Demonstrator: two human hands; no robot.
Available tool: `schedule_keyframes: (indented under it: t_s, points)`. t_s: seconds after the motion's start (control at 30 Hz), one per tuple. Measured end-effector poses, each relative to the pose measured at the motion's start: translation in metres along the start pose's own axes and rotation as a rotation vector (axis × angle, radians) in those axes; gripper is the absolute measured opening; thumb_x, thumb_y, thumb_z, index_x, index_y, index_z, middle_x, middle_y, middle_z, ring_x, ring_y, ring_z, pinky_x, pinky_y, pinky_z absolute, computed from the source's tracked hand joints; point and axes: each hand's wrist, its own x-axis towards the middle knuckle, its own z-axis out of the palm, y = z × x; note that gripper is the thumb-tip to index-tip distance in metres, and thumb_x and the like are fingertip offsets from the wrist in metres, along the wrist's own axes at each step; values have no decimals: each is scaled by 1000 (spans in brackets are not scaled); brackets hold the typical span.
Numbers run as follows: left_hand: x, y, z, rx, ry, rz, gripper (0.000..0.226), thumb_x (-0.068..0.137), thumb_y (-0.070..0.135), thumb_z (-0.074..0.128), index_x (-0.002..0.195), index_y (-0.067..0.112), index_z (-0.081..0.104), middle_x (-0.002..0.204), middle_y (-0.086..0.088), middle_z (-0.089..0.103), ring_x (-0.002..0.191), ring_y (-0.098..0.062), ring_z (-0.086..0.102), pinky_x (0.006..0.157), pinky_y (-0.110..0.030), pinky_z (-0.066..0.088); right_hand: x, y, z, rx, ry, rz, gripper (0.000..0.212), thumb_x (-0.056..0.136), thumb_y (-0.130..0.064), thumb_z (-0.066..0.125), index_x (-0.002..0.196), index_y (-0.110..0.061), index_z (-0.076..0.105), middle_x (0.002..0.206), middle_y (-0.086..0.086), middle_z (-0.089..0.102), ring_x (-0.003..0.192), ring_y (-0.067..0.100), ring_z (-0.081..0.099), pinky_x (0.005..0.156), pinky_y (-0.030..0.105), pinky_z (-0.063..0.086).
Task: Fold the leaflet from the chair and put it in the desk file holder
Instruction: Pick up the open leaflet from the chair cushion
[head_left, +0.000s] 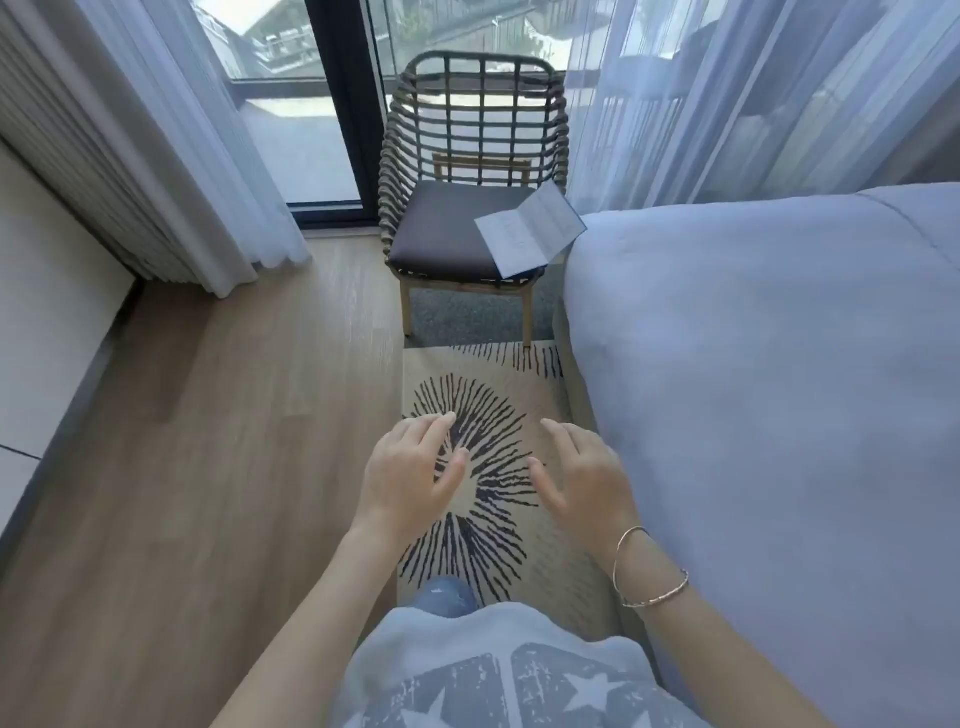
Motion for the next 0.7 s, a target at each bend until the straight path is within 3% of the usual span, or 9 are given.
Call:
schedule_keyframes:
  t_s: [0.17, 0.4, 0.7]
  points:
    - [41, -6, -6, 4, 39, -22, 53, 94, 43, 40, 132, 11, 59, 127, -5, 66, 119, -23, 58, 98, -36, 45, 40, 12, -2, 3, 49, 14, 51, 92, -42, 46, 128, -8, 60, 117, 7, 68, 105, 25, 63, 86, 37, 51]
    - [126, -44, 7, -2, 47, -24, 47, 95, 37, 49, 133, 11, 58, 128, -6, 66, 120, -23, 57, 97, -37, 45, 129, 27, 21, -19, 24, 11, 50, 93, -39, 50, 129, -6, 60, 119, 10, 68, 107, 27, 62, 88, 40, 51]
    - [313, -124, -7, -14, 22, -6, 46, 95, 38, 55, 134, 14, 57, 132, -5, 64, 123, -22, 56, 101, -37, 45, 326, 36, 47, -34, 37, 82, 45, 93, -32, 60, 130, -7, 60, 124, 11, 67, 112, 29, 61, 93, 41, 49]
